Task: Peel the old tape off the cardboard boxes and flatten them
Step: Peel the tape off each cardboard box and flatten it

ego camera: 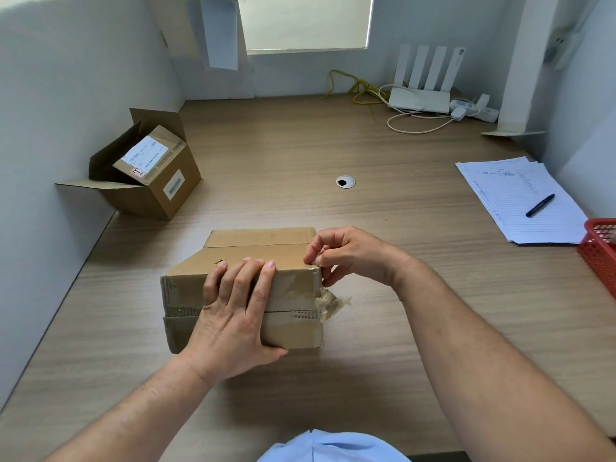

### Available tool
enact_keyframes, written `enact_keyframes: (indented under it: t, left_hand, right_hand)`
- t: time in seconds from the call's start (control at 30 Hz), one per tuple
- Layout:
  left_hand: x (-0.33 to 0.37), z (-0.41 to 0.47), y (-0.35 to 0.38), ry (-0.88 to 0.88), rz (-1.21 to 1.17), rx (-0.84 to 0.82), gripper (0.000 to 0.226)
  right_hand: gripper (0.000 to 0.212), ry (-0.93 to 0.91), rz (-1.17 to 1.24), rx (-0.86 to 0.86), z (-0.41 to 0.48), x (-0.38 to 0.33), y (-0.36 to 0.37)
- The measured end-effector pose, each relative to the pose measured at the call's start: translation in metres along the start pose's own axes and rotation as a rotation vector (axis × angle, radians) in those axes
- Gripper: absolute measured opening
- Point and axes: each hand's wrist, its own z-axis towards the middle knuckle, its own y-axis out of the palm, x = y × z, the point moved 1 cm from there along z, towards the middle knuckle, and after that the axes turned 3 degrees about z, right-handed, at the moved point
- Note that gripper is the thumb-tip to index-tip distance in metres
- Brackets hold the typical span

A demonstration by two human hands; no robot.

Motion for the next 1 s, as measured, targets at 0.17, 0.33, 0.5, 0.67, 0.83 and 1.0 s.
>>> enact_keyframes:
  t: [0.17, 0.33, 0.5, 0.67, 0.83, 1.0]
  left_hand:
    - [-0.0003, 0.0005, 0.001, 0.0, 0.0, -0.006, 0.13]
    - [-0.0017, 0.003, 0.0014, -0.015, -0.006, -0.017, 0.131]
    - [-0.0012, 0.0032, 0.0051, -0.033, -0.017, -0.043, 0.132]
    - [-0.0002, 0.0015, 0.0075, -0.031, -0.014, -0.056, 0.133]
    - [-0.002, 0.0034, 0.0069, -0.056, -0.021, -0.049, 0.134]
    - [-0.0018, 0.0061, 0.0078, -0.057, -0.014, -0.061, 0.135]
  right_hand:
    - [0.022, 0.004, 0.026, -0.001, -0.0001, 0.0027, -0.0005]
    - [0.022, -0.002, 0.021, 0.035, 0.0024, 0.0045, -0.0005]
    - [0.022, 0.006, 0.027, 0.042, 0.0038, 0.005, 0.0003]
    - [0.021, 0.026, 0.023, 0.045, 0.006, 0.0071, 0.0042]
    - [0.027, 0.032, 0.023, 0.078, 0.0083, 0.0071, 0.0034]
    - [0.025, 0.023, 0.023, 0.078, 0.0078, 0.0068, 0.0026]
